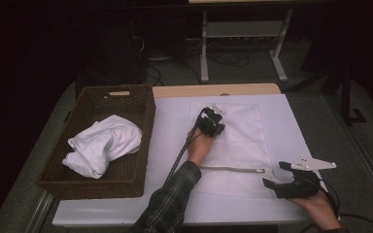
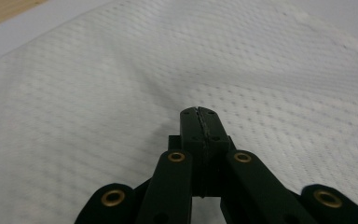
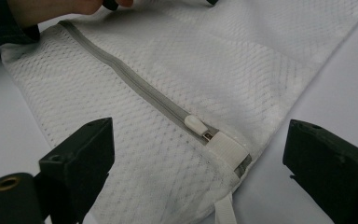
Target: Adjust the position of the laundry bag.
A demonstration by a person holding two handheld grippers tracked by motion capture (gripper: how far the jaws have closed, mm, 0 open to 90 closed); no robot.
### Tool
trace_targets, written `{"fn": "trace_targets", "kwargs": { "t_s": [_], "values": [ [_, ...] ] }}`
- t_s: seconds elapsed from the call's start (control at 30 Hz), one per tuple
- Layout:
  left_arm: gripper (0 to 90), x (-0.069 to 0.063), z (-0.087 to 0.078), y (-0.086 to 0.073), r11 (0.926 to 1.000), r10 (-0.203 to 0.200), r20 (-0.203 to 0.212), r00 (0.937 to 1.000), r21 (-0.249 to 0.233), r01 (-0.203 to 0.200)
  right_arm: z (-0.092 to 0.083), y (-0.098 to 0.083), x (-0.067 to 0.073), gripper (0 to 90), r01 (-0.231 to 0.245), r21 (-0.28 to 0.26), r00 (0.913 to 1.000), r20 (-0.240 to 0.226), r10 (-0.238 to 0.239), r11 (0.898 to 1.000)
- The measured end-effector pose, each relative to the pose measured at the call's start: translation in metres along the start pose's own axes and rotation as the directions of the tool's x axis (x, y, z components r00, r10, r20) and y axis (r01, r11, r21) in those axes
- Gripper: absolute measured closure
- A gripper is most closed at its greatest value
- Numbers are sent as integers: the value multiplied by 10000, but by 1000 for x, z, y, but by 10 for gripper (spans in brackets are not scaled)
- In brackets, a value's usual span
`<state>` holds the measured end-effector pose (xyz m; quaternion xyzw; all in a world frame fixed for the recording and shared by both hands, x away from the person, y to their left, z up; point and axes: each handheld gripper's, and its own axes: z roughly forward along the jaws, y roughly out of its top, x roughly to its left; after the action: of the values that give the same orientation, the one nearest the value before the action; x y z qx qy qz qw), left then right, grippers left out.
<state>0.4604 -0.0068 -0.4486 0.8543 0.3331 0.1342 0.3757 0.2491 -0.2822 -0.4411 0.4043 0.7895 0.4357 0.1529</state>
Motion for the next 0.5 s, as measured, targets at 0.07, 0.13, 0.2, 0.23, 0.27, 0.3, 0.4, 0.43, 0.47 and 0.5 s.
{"fn": "trace_targets", "kwargs": {
  "t_s": [0.07, 0.13, 0.2, 0.23, 0.27, 0.3, 0.4, 0.43, 0.47, 0.5],
  "values": [
    [900, 6, -4, -1, 9996, -242, -55, 9997, -138, 242, 0, 0, 0, 84, 12, 1, 10000, 9, -12, 10000],
    [900, 12, -10, -2, 9989, -366, -277, 9989, -309, 357, 0, 0, 0, 84, -2, 9, 10000, 7, 2, 10000],
    [900, 23, -17, -3, 9982, -527, -583, 9969, -332, 508, 0, 0, 0, 84, -26, -31, 10000, 0, 26, 10000],
    [898, 23, -17, -3, 9982, -527, -583, 9969, -332, 508, 0, 0, 0, 84, -26, -31, 10000, 0, 26, 10000],
    [898, 34, -23, -6, 9968, -754, -897, 9931, -345, 726, 0, 0, 0, 84, -42, -24, 10000, 0, 42, 10000],
    [826, 40, -26, -7, 9957, -886, -964, 9914, -340, 857, 0, 0, 0, 84, -23, -3, 10000, -8, 23, 10000],
    [764, 56, -32, -11, 9934, -1132, -1535, 9817, -365, 1088, 0, 0, 1, 84, 0, 10, 10000, -31, 0, 10000],
    [739, 64, -34, -13, 9901, -1384, -1659, 9764, -447, 1328, 0, 0, 1, 84, 12, 11, 10000, -31, -12, 10000],
    [707, 68, -34, -14, 9883, -1512, -1634, 9749, -459, 1456, 1, 0, 1, 84, 11, 7, 10000, -35, -11, 10000],
    [687, 72, -34, -15, 9872, -1587, -1674, 9730, -436, 1535, 1, 0, 1, 84, 7, 7, 10000, -40, -7, 10000]
  ]
}}
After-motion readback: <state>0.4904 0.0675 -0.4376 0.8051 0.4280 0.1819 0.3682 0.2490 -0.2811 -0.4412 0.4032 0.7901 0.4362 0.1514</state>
